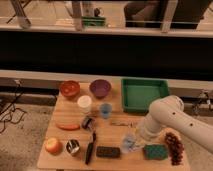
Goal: Place towel in table surface
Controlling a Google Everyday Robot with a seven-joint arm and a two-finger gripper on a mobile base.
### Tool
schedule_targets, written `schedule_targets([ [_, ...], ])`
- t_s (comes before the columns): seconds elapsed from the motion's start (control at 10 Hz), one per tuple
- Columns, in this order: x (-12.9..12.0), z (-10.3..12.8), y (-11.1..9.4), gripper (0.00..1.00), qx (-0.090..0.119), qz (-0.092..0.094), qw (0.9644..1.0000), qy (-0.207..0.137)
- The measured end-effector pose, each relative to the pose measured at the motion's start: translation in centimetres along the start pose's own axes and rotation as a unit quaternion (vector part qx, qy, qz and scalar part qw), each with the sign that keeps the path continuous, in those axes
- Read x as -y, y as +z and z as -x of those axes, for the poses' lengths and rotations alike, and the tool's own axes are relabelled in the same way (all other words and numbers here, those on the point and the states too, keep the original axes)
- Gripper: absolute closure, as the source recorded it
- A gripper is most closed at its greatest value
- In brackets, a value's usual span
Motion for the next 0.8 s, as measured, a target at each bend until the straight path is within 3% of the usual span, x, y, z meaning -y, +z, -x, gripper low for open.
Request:
schedule_targets([
  [0.8,0.0,-0.1,1.6,0.95,-0.006,0.016,0.9999,-0.001],
])
